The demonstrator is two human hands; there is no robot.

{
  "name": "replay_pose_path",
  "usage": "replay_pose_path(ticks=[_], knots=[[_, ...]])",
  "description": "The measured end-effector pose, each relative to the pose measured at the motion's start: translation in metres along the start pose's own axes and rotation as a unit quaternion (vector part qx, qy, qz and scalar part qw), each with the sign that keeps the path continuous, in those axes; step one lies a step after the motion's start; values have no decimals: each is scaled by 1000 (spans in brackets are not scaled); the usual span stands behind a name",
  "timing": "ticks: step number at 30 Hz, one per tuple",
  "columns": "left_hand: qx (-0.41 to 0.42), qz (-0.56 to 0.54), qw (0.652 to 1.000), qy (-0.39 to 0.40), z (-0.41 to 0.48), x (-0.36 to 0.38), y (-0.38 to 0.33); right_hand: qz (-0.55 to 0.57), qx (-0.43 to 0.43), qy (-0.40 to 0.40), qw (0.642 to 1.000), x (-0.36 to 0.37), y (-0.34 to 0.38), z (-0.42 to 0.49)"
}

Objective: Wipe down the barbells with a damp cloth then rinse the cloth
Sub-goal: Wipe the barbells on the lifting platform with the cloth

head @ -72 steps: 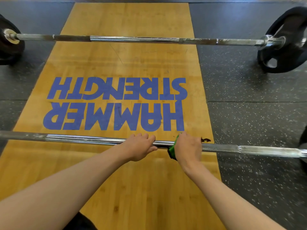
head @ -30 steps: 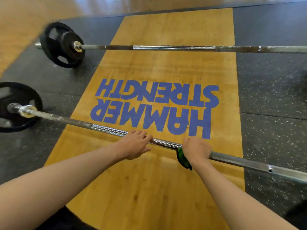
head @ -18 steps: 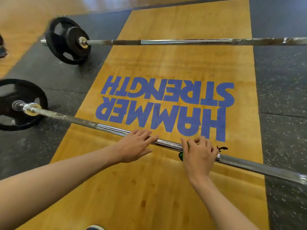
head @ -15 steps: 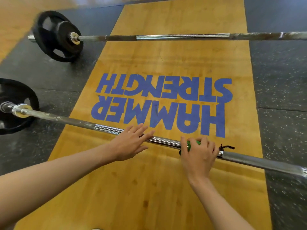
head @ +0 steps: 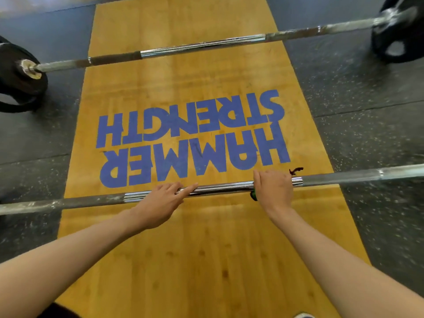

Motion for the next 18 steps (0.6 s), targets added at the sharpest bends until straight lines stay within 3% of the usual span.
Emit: replay_pose_path(ticks=[3,7,10,14,16,18], knots=[[12,13,1000,-5,8,2,4,15,-73,-8,997,4,9,-13],[22,-15,1000,-16,10,7,5,-8,-154,-6,988,0,-40,-26],[22,-12,1000,-16,13,10,4,-54,-72,28,996,-20,-71,-13],[-1,-4,1000,-18,12,7,1,-79,78,174,979,-19,-36,24],[-19,-7,1000,-10,13,5,-2,-61,92,220,969,-16,-18,33],[-40,-6,999,1,13,4,-5,-43,49,200,978,-14,-8,26]])
Point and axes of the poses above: each hand's wrist, its own z-axis towards the middle knuckle, its own x-axis out of the palm, y = z × x, the point moved 1 cm from there along z, towards the middle knuckle, and after that the axes turned 1 degree about -x, right-handed, at the moved point
